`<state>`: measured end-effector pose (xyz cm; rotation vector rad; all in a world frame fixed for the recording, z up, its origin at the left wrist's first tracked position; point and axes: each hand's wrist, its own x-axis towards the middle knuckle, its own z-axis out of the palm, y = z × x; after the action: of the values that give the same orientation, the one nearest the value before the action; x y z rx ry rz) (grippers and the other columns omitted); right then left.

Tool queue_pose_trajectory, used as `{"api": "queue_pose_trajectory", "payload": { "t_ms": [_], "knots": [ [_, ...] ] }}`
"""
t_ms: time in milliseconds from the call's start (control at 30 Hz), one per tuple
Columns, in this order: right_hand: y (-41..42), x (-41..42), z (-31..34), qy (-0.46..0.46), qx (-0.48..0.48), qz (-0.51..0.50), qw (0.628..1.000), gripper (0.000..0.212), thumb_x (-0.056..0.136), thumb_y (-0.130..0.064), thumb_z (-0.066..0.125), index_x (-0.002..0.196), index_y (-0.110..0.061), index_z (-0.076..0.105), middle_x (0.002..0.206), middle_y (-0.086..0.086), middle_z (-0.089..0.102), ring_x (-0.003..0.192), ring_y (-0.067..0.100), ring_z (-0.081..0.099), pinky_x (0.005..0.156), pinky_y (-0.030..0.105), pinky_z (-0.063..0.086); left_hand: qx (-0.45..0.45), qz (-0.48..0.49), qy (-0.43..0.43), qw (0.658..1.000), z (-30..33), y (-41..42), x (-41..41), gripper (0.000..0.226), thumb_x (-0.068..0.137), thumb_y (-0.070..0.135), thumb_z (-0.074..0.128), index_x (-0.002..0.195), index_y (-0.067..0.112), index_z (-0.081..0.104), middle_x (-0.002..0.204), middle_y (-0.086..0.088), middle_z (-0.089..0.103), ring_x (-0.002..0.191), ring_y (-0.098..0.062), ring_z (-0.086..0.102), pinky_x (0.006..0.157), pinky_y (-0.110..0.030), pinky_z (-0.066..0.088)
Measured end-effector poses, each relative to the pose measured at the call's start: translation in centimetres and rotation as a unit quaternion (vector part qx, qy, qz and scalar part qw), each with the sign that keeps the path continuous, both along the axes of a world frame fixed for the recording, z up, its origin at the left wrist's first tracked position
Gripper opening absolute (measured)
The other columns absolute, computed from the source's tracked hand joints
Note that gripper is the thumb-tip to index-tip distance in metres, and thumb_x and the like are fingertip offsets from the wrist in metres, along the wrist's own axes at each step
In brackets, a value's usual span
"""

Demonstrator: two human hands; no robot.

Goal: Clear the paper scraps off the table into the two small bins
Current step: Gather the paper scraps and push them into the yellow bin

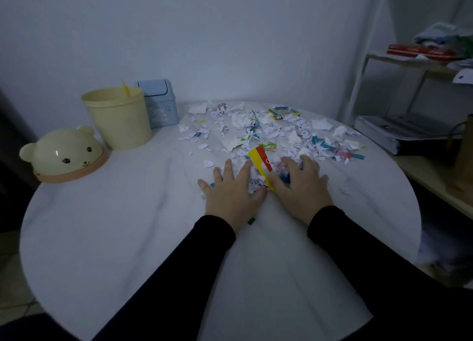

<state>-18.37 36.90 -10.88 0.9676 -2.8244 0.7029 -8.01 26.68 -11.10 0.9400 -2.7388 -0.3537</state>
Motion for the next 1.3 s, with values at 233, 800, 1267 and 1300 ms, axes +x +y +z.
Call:
{"api": "queue_pose_trajectory", "payload": {
  "t_ms": [233, 800, 1267, 1300],
  "knots": [
    [-4.1, -1.6, 0.6, 0.044, 0.012, 0.105, 0.993, 0.053, 0.095, -0.049, 0.038, 0.145, -0.034, 0.032, 0.155, 0.004, 0.023, 0.143, 0.025, 0.019, 0.11, 0.051, 0.022, -0.037, -0.023, 0.045, 0.998, -0.3, -3.6, -2.1, 0.052, 0.089, 0.05, 0.043, 0.136, 0.027, 0.04, 0.146, -0.001, 0.038, 0.135, -0.025, 0.031, 0.108, -0.058, 0.017],
    [-5.4, -2.2, 1.1, -0.015, -0.209, 0.131, 0.969, 0.041, 0.082, -0.01, 0.056, 0.12, -0.025, 0.051, 0.097, 0.002, 0.047, 0.08, 0.021, 0.05, 0.068, 0.029, 0.041, 0.044, -0.014, 0.156, 0.987, 1.6, -8.1, -1.5, 0.035, 0.082, 0.011, 0.05, 0.115, 0.019, 0.054, 0.117, -0.005, 0.055, 0.114, -0.026, 0.044, 0.094, -0.035, 0.031],
    [-2.9, -0.9, 3.2, 0.0, 0.019, -0.061, 0.998, 0.059, 0.079, -0.057, 0.052, 0.133, -0.035, 0.045, 0.144, 0.003, 0.032, 0.134, 0.029, 0.03, 0.107, 0.051, 0.026, 0.003, 0.029, 0.089, 0.996, 1.9, -6.7, -1.0, 0.067, 0.082, 0.07, 0.042, 0.142, 0.043, 0.028, 0.153, 0.002, 0.026, 0.139, -0.024, 0.024, 0.108, -0.05, 0.019],
    [-2.6, -1.2, 2.9, -0.034, 0.06, -0.095, 0.993, 0.065, 0.079, -0.063, 0.048, 0.138, -0.035, 0.038, 0.151, 0.004, 0.023, 0.14, 0.033, 0.019, 0.109, 0.058, 0.019, 0.005, 0.031, 0.058, 0.998, 1.8, -6.4, -1.1, 0.075, 0.077, 0.078, 0.037, 0.143, 0.044, 0.024, 0.156, 0.001, 0.02, 0.142, -0.026, 0.019, 0.109, -0.053, 0.018]
  ]
}}
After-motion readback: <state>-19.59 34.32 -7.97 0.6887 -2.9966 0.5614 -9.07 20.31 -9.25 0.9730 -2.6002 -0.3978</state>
